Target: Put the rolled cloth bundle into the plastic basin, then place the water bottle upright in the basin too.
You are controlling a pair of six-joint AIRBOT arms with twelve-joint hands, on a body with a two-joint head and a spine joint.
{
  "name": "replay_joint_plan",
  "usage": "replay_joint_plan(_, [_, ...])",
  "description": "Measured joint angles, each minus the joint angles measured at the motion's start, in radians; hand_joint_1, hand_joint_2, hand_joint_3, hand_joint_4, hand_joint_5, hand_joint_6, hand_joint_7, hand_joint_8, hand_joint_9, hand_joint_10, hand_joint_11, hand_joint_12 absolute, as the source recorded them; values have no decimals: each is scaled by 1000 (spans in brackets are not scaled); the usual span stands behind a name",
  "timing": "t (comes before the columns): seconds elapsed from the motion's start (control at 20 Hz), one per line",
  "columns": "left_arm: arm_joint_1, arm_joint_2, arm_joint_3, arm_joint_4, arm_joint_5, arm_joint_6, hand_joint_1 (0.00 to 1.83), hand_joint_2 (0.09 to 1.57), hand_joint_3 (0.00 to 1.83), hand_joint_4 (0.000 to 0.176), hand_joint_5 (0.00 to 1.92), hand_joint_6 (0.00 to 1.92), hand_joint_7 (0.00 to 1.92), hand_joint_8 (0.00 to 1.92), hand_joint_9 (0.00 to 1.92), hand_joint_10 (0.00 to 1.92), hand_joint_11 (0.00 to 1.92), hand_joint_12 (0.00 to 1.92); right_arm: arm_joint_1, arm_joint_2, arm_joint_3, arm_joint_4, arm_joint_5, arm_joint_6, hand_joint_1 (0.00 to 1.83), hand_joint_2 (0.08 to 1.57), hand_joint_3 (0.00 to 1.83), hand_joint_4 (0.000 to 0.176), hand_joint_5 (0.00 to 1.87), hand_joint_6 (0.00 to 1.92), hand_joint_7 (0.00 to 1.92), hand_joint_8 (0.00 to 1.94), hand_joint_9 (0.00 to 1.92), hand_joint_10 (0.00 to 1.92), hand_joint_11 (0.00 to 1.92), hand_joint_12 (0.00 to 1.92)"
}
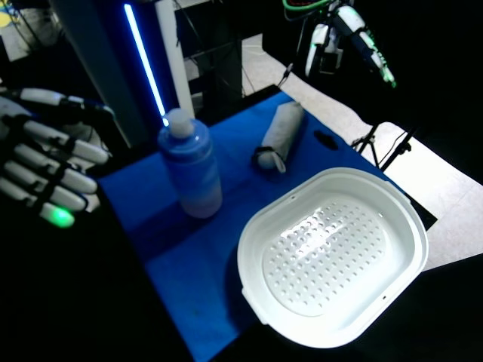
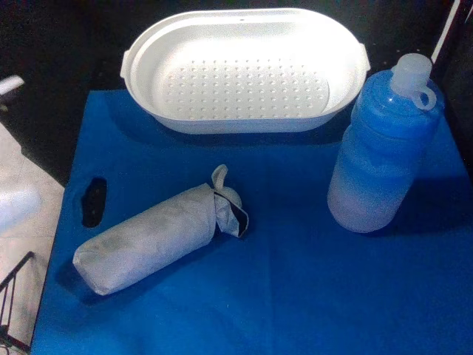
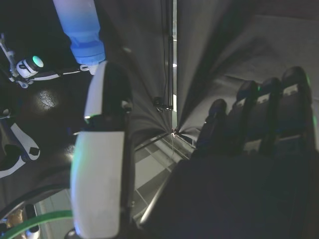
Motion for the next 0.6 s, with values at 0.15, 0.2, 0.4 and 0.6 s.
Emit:
replay_joint_plan(0.15, [0,0,0,0,-1,-2,96,1082,0,176,241,7,171,9,75,6,0,0,0,0,0,0,-4,0,269,1330,0,89,446,4,316,2,240,3,88,407])
replay_joint_plan(0.2, [0,0,0,0,-1,-2,200,1029,0,176,189,0,105,0,28,0,0,0,0,0,0,0,-4,0,275,1330,0,101,418,0,278,0,191,0,45,389])
replay_joint_plan(0.4, [0,0,0,11,-2,-1,583,828,0,176,142,7,0,0,0,0,0,0,0,-2,0,1,-5,0,231,1339,3,91,381,0,259,1,176,2,52,395])
replay_joint_plan(0.6, [-76,19,33,150,87,2,698,800,0,176,173,3,44,8,44,12,194,90,0,-5,5,-3,-13,0,242,1335,0,94,394,1,257,0,180,0,50,392])
